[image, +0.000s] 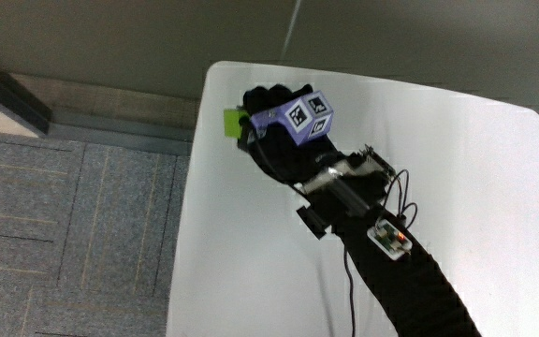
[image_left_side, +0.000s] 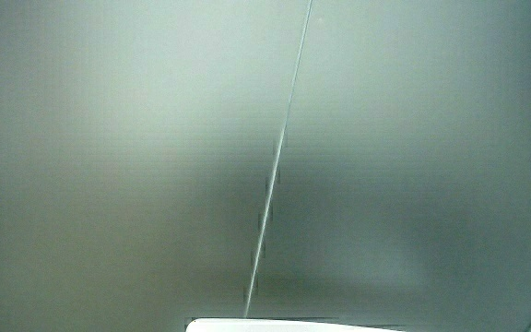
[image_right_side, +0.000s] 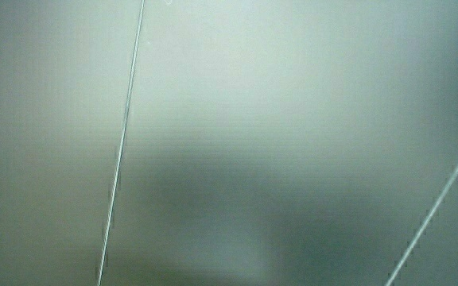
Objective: Place green brick
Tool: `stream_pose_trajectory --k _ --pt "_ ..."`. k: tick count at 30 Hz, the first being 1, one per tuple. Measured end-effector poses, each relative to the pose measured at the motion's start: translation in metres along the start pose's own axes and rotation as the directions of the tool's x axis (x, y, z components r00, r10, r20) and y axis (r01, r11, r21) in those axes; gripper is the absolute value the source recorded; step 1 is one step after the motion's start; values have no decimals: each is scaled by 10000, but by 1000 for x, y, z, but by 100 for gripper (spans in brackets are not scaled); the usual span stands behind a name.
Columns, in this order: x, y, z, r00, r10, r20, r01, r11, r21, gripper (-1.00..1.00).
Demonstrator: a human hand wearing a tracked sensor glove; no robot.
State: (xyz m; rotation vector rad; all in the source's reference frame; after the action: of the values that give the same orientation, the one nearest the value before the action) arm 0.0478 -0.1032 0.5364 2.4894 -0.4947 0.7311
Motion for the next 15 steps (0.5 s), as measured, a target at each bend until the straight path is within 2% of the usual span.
stream_pose_trajectory --k 1,2,5,8,9,13,15 --pt "4 5 -2 9998 -117 -129 118 9999 88 0" --pt "11 11 -7 9995 102 298 -134 9938 1103 0" --pt "8 14 -1 9981 13 609 -81 9937 1114 0" --pt "3 14 5 9957 -331 869 245 9949 978 0" --pt "10 18 -1 9938 -525 976 441 9953 860 0" --pt "14 17 -8 9875 -794 1363 719 9956 593 0" --pt "21 16 -10 9884 -998 1145 933 9938 607 0"
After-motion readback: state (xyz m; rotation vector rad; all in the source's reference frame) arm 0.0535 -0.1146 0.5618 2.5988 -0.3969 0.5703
